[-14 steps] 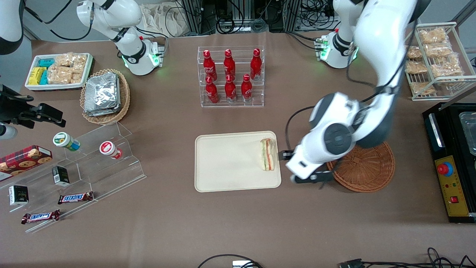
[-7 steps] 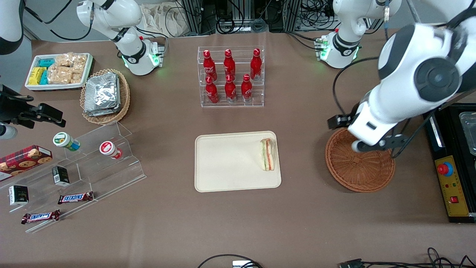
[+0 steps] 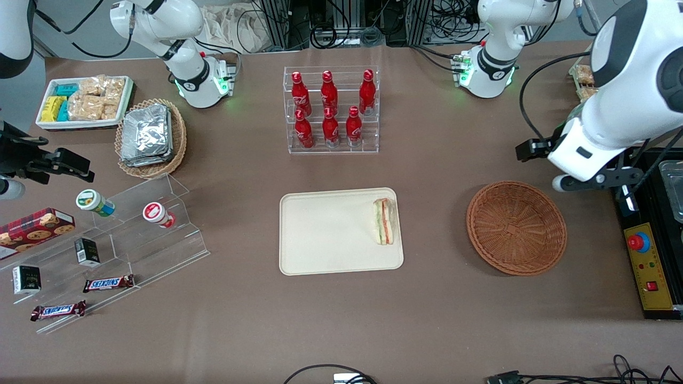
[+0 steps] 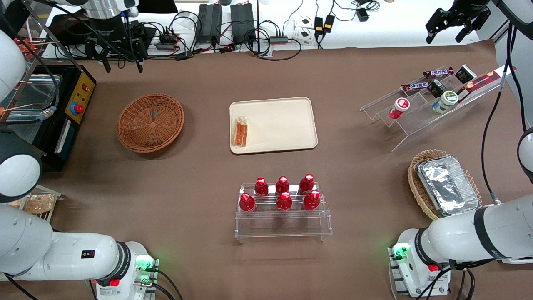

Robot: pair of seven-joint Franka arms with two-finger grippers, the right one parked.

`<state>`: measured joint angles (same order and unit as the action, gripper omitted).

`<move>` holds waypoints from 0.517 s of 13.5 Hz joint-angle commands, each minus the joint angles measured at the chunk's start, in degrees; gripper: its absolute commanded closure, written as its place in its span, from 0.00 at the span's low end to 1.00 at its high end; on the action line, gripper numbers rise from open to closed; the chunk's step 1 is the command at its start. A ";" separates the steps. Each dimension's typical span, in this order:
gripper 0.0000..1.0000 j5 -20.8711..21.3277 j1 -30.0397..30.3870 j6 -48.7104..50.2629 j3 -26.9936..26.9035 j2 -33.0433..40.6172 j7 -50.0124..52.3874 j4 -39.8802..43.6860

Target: Place sandwich from basket to tray

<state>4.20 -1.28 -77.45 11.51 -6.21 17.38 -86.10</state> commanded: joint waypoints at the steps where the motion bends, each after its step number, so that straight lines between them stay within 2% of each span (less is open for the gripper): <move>1: 0.00 0.54 0.92 1.07 -0.17 3.13 -0.95 -2.93; 7: 0.00 0.46 1.98 2.22 -0.26 3.22 -3.75 -2.85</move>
<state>4.26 -0.23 -75.82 11.03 -4.32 15.59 -88.08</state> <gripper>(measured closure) 0.000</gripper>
